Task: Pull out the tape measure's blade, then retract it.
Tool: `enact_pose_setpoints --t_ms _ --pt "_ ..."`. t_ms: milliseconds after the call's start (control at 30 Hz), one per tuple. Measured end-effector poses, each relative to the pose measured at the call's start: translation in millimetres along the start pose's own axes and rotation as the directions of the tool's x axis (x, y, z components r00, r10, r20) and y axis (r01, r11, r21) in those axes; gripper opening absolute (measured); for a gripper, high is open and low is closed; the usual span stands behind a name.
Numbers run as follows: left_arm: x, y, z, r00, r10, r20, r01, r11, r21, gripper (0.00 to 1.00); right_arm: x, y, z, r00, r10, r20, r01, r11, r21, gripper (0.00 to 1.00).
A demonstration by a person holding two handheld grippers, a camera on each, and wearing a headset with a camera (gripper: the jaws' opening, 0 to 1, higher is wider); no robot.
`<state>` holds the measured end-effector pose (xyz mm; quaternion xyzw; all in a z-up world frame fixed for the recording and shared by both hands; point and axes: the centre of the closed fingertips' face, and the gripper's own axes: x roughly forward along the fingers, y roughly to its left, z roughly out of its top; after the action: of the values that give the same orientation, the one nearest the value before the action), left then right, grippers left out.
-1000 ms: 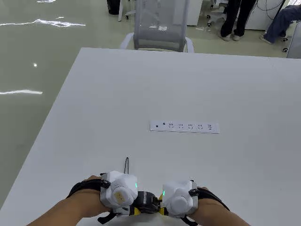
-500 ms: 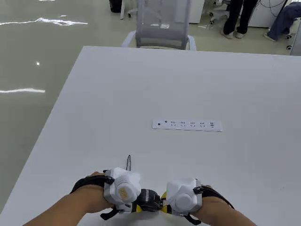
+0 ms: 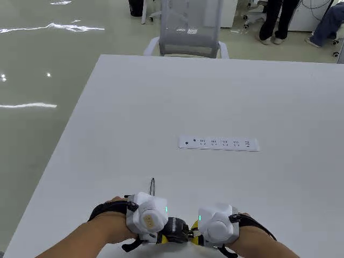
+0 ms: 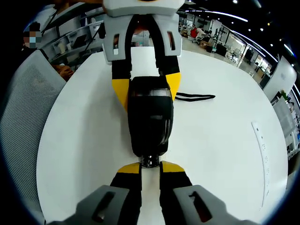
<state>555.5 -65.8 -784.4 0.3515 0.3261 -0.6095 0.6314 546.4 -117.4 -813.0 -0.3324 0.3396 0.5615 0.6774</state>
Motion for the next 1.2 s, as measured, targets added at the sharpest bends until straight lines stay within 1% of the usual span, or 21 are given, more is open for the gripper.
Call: enact_pose_setpoints --t_ms 300,367,633,933,1000,1067,1200 --pt "0.6 -0.5 0.0 1.0 -0.006 0.006 0.006 1.0 -0.002 0.26 -1.7 0.0 -4.9 1.0 0.005 -0.007 -0.005 1.0 -0.004 0.11" --pt "0.6 -0.7 0.2 1.0 -0.004 0.005 0.004 1.0 0.009 0.26 -2.5 0.6 -5.5 0.9999 0.014 -0.008 -0.013 1.0 0.001 0.11" --pt "0.8 -0.7 0.2 0.9999 -0.014 0.005 0.014 1.0 0.016 0.26 -5.0 1.5 -8.0 0.9997 0.02 -0.016 -0.02 1.0 -0.007 0.11" --pt "0.7 -0.8 -0.2 0.9999 -0.014 0.0 0.014 1.0 0.013 0.26 -7.1 1.8 -8.7 0.9996 0.022 -0.016 -0.022 1.0 -0.004 0.1" --pt "0.6 -0.9 -0.2 0.9999 -0.014 0.0 0.014 1.0 0.009 0.26 -7.2 1.8 -8.4 0.9997 0.019 -0.017 -0.019 1.0 0.02 0.1" --pt "0.4 -1.0 0.0 0.9999 -0.015 0.002 0.015 1.0 0.006 0.26 -7.0 2.0 -7.6 0.9996 0.02 -0.022 -0.02 1.0 0.001 0.11" --pt "0.1 -1.3 0.1 0.9999 -0.014 0.002 0.014 1.0 0.009 0.26 -7.3 2.0 -7.7 0.9993 0.023 -0.031 -0.023 1.0 0.009 0.11"
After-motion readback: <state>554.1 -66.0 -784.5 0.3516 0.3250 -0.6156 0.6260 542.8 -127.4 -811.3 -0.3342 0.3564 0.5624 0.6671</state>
